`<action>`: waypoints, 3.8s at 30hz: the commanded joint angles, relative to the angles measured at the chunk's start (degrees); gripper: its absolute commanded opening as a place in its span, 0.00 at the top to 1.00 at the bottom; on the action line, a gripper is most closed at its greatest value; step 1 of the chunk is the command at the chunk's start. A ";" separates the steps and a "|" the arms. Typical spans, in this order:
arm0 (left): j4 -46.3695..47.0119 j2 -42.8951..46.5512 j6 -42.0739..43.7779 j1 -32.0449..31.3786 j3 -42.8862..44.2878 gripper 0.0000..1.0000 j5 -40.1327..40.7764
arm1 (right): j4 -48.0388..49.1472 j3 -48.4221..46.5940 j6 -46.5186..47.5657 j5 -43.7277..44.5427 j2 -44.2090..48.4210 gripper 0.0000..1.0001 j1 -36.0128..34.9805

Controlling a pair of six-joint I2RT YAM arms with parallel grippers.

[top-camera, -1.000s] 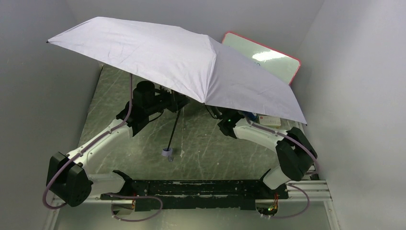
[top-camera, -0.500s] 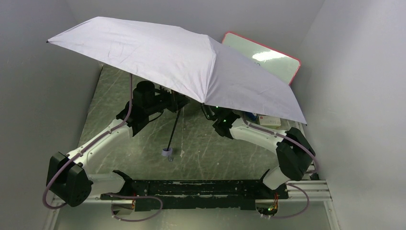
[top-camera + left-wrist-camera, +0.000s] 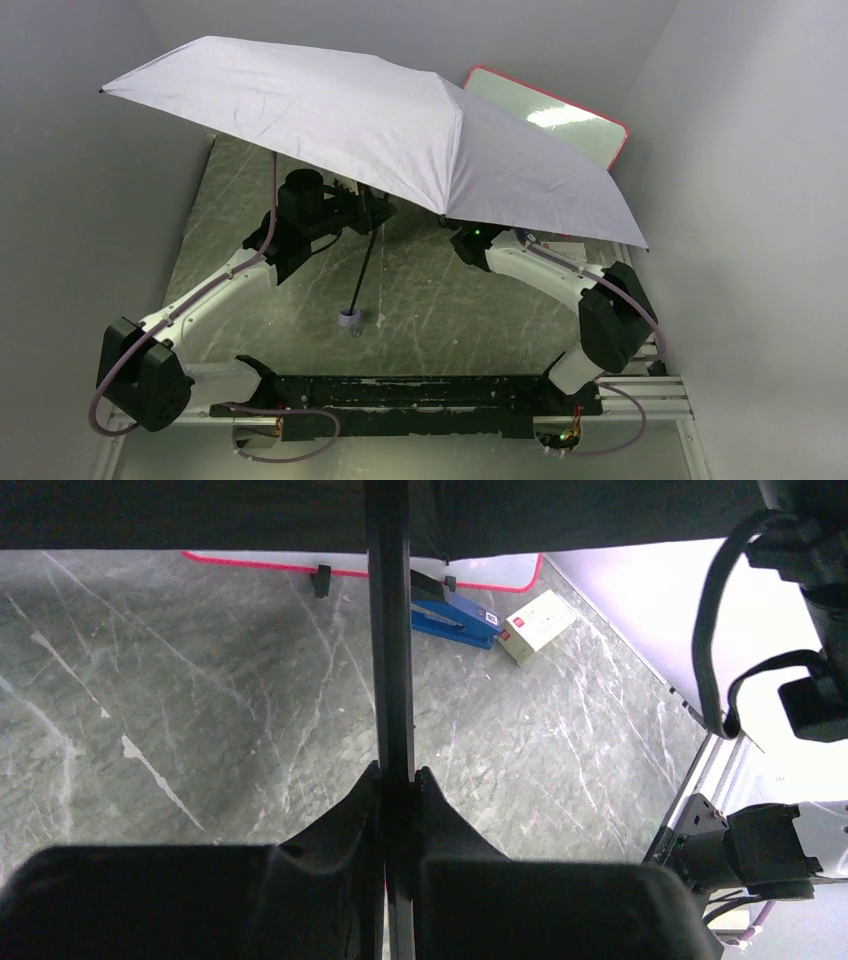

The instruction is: Put away the umbrella

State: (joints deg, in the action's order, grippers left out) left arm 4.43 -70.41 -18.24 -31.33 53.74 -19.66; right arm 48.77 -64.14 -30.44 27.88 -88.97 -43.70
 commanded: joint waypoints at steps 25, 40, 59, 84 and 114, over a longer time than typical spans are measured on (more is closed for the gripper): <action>4.69 1.33 2.25 -0.05 2.08 0.95 -0.29 | 9.84 -9.13 -4.54 3.41 -9.78 0.33 3.26; 4.60 1.42 2.42 -0.04 2.07 0.95 -0.38 | 7.73 -11.14 -6.88 2.19 -11.59 0.55 4.69; 4.11 0.72 2.64 0.00 2.22 0.95 0.50 | 5.32 1.90 -7.36 -2.91 -7.11 1.00 0.97; 4.21 0.72 2.72 -0.05 2.25 0.95 0.35 | 3.49 11.89 -12.84 5.12 0.61 1.00 -10.97; 8.72 -1.39 0.72 -0.39 1.26 0.66 -8.40 | 8.45 -1.54 -7.50 4.08 1.59 1.00 4.39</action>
State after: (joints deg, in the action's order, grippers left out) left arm 9.58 -70.61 -16.82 -31.59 54.08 -24.05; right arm 52.82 -62.37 -37.71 33.15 -89.54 -40.36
